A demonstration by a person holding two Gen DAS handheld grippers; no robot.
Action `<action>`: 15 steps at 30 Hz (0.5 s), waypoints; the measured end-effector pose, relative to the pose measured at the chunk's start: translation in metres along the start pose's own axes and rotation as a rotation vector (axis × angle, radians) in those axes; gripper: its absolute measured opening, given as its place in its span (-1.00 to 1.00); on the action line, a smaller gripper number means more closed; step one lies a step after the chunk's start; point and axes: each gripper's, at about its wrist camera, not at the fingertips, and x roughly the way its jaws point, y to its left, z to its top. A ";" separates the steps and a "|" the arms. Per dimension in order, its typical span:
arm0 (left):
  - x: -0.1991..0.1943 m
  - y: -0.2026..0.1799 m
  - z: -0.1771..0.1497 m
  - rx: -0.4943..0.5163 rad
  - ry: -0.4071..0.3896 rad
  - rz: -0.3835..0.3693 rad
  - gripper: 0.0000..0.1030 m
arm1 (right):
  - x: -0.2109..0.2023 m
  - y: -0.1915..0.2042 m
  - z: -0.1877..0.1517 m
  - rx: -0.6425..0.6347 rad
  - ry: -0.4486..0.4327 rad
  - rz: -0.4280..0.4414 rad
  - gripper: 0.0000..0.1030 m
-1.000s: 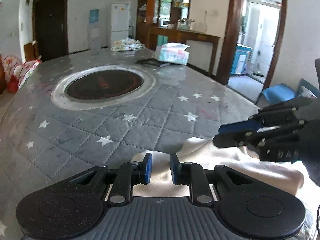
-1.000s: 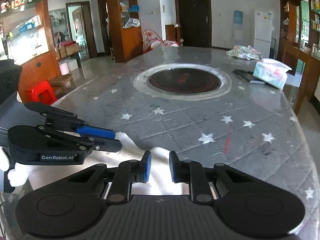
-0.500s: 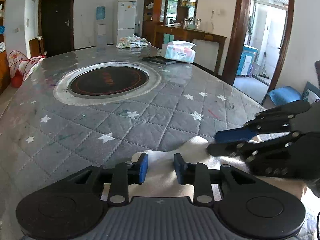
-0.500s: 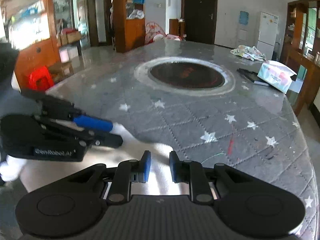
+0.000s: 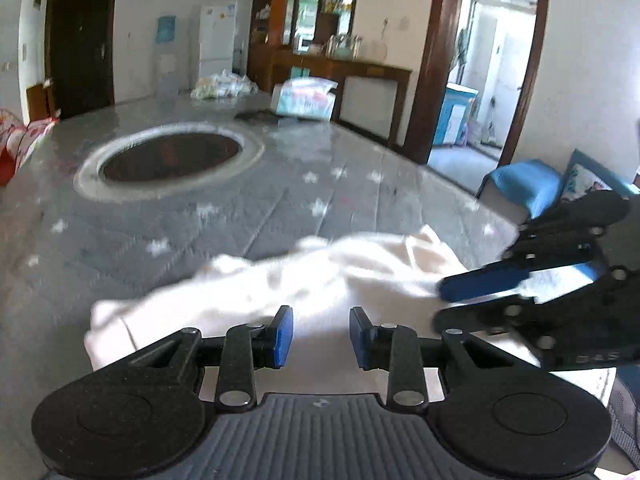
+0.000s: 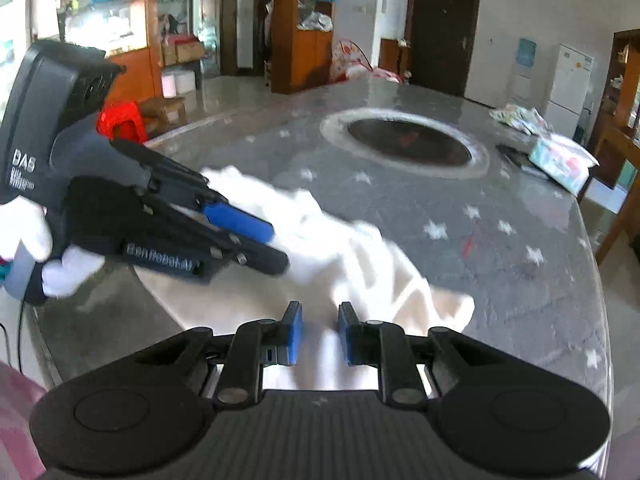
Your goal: Fold clothes
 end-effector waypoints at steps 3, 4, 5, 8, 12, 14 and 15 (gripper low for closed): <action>0.003 0.002 -0.002 -0.015 0.002 0.001 -0.32 | 0.001 -0.007 -0.011 0.027 0.024 -0.015 -0.66; 0.003 0.002 -0.002 -0.019 0.002 0.001 -0.31 | -0.002 -0.009 -0.011 0.033 0.018 -0.017 -0.66; 0.003 0.002 -0.002 -0.020 0.002 0.001 -0.31 | -0.005 -0.011 -0.011 0.040 0.011 -0.020 -0.66; 0.003 0.002 -0.003 -0.018 0.000 0.004 -0.31 | -0.010 -0.017 -0.010 0.067 -0.010 -0.030 -0.66; 0.003 0.002 -0.004 -0.019 -0.003 0.006 -0.31 | -0.001 -0.027 -0.009 0.113 -0.023 -0.048 -0.66; 0.001 0.002 -0.004 -0.023 -0.003 0.004 -0.30 | 0.010 -0.032 -0.012 0.126 0.000 -0.051 -0.64; 0.000 0.002 -0.005 -0.024 -0.004 0.005 -0.30 | 0.009 -0.033 -0.012 0.133 -0.005 -0.053 -0.63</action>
